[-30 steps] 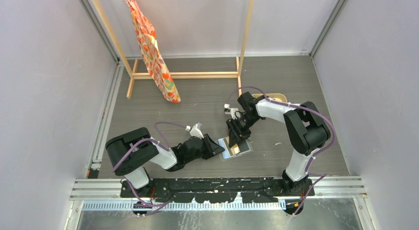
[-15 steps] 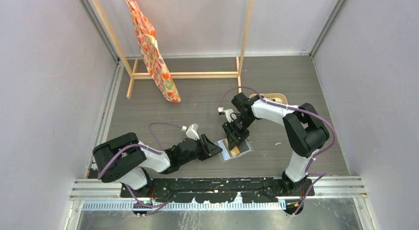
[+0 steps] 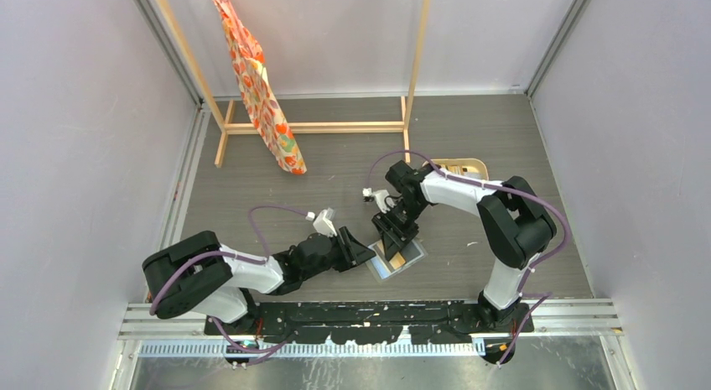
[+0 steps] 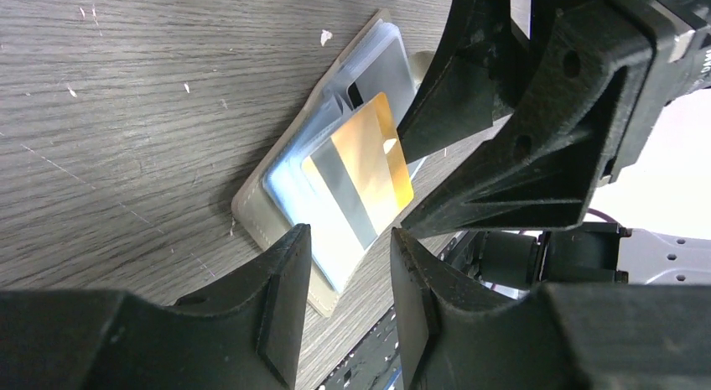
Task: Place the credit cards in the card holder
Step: Insert the credit card into the card holder.
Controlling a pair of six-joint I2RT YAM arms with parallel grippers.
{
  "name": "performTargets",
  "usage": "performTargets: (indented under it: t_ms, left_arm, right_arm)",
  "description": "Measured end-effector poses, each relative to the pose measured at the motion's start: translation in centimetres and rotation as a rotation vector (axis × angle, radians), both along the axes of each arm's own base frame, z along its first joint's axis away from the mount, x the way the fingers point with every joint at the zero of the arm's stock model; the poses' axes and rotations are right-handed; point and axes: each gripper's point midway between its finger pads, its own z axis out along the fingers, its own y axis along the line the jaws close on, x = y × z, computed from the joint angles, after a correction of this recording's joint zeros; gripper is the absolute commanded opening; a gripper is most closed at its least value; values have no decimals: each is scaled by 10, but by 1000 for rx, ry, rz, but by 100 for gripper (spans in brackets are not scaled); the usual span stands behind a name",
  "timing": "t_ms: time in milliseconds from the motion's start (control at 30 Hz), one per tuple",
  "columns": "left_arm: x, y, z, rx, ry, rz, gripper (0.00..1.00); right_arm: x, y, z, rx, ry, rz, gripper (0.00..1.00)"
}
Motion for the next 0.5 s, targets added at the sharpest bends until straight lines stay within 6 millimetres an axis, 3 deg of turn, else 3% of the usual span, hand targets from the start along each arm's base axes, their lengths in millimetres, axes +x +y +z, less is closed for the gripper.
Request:
performTargets:
  t_ms: [233, 333, 400, 467, 500]
  left_arm:
    - [0, 0, 0, 0, 0, 0, 40]
    - [0, 0, 0, 0, 0, 0, 39]
    - [0, 0, 0, -1, 0, 0, 39]
    - [0, 0, 1, -3, -1, 0, 37]
    - [0, 0, 2, -4, -1, -1, 37]
  right_arm:
    - [2, 1, 7, 12, -2, 24, 71]
    - [3, -3, 8, 13, -10, 37, 70]
    - [2, -6, 8, 11, -6, 47, 57]
    - [2, -8, 7, 8, -8, 53, 33]
    - [3, -8, 7, 8, -14, 56, 25]
